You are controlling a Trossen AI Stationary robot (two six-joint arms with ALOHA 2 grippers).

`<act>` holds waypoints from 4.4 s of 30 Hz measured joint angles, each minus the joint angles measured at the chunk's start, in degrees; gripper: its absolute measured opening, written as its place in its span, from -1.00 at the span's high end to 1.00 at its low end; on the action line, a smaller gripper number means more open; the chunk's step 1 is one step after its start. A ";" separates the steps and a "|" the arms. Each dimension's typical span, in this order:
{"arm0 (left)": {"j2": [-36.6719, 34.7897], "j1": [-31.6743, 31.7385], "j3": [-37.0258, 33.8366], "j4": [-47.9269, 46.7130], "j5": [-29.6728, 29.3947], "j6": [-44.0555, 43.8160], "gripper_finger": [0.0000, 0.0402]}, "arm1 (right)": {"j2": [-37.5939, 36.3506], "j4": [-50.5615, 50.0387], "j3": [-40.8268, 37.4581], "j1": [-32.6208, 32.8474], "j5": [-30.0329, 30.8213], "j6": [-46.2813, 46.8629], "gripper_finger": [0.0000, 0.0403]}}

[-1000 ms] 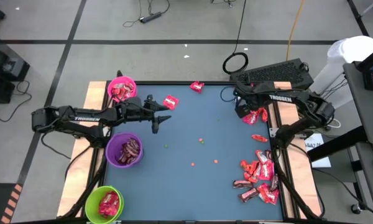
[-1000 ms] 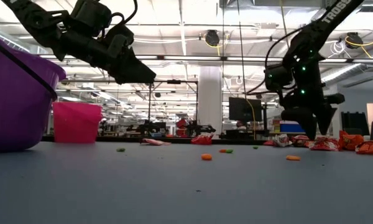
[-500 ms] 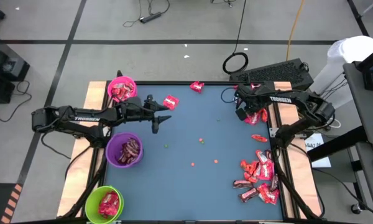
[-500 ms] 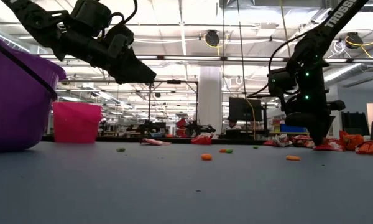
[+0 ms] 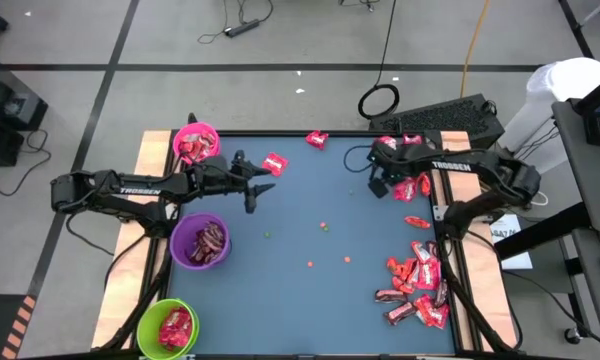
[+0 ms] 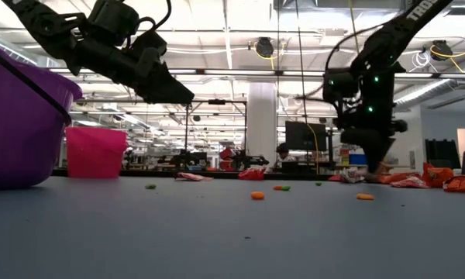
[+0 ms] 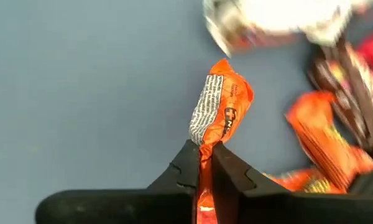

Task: Organize candy in baskets
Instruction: Put the orange chocolate into the pink bucket

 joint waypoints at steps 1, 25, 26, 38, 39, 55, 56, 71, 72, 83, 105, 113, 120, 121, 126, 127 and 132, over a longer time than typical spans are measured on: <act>0.00 0.02 0.00 0.00 -0.11 -0.02 -0.03 | -0.44 1.13 0.00 1.34 0.00 0.00 0.94; 14.02 -3.84 0.07 25.53 8.59 -8.82 -0.03 | 2.18 65.51 0.00 24.83 -11.62 -19.49 0.95; 14.33 -4.10 0.07 26.63 8.99 -9.04 -0.03 | 2.94 67.34 0.00 25.33 -11.67 -19.79 0.95; 14.51 -6.10 0.11 30.17 4.05 -10.43 -0.03 | 9.79 82.71 -0.04 30.35 -11.46 -24.78 0.95; 14.51 -6.15 0.11 30.11 3.48 -10.43 -0.03 | 10.32 83.44 -0.04 30.55 -11.44 -25.24 0.95; 14.51 -6.34 0.15 31.89 15.90 -8.72 0.09 | 14.21 90.56 -0.04 30.93 -11.99 -28.04 0.92; 14.51 -6.34 0.15 31.89 15.88 -8.44 0.15 | 14.21 90.70 -0.04 30.93 -11.98 -27.68 0.90; 14.43 -6.32 0.20 31.02 13.46 -7.06 0.85 | 11.76 86.38 -0.04 30.78 -10.97 -26.40 0.25; 14.40 -6.32 0.20 30.83 13.42 -7.06 0.84 | 10.64 84.10 -0.04 30.78 -10.96 -26.48 0.23; 0.77 0.00 6.02 -3.69 8.08 -7.13 0.81 | -7.34 46.65 -0.02 30.82 -4.96 -18.19 0.18; -10.35 26.56 20.11 -63.61 -33.44 -4.42 0.81 | -3.08 37.30 -0.02 30.73 -3.89 -13.45 0.18; -7.59 30.17 20.11 -63.14 -29.29 -3.51 0.71 | -2.71 37.28 -0.02 30.73 -3.87 -13.44 0.18; -7.05 30.49 20.09 -63.36 -29.51 -2.55 0.28 | -2.71 37.15 -0.02 30.73 -3.85 -13.42 0.18; -7.12 30.42 20.09 -63.36 -29.51 -2.52 0.22 | -2.71 37.07 -0.02 30.73 -3.85 -13.44 0.18; -7.83 29.78 21.14 -63.15 -29.13 -2.56 0.05 | -2.71 37.09 -0.02 30.73 -3.85 -13.46 0.18; -8.27 29.29 21.50 -62.91 -28.01 -2.58 0.04 | -2.71 37.21 -0.02 30.73 -3.85 -13.46 0.18; -12.00 25.20 22.03 -55.24 -15.23 -0.81 0.02 | -2.73 37.76 -0.02 30.72 -3.71 -12.03 0.18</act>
